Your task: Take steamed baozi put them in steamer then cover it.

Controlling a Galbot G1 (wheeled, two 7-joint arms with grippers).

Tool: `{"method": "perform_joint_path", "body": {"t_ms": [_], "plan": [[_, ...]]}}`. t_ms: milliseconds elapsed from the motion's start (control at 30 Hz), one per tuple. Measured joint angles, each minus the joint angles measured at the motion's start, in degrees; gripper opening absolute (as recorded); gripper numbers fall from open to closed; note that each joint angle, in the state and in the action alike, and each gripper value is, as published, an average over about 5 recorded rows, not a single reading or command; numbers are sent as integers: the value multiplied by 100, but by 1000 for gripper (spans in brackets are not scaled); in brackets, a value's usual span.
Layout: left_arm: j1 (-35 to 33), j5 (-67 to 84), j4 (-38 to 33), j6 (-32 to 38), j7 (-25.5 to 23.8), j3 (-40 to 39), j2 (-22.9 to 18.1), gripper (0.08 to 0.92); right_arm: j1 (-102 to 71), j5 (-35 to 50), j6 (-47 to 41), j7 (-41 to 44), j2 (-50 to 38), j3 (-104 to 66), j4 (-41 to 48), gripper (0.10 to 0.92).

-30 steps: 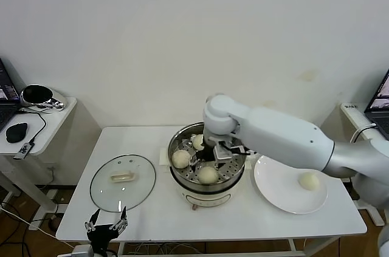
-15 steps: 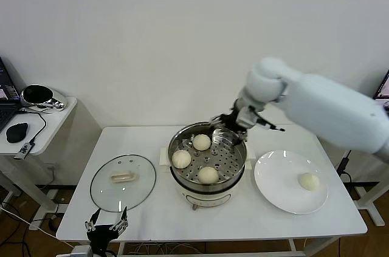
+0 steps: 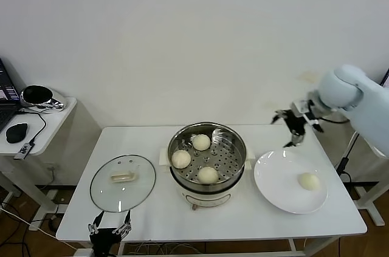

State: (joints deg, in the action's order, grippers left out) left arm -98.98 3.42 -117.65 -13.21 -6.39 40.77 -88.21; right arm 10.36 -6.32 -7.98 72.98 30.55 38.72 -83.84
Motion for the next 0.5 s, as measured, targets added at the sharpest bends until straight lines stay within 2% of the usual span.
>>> {"method": "perform_joint_path", "body": {"t_ms": [500], "plan": [[-186,-77,-61,17,-9,-12,11,823,-1455,-860,-309,-207,0,-890,611,823]]}}
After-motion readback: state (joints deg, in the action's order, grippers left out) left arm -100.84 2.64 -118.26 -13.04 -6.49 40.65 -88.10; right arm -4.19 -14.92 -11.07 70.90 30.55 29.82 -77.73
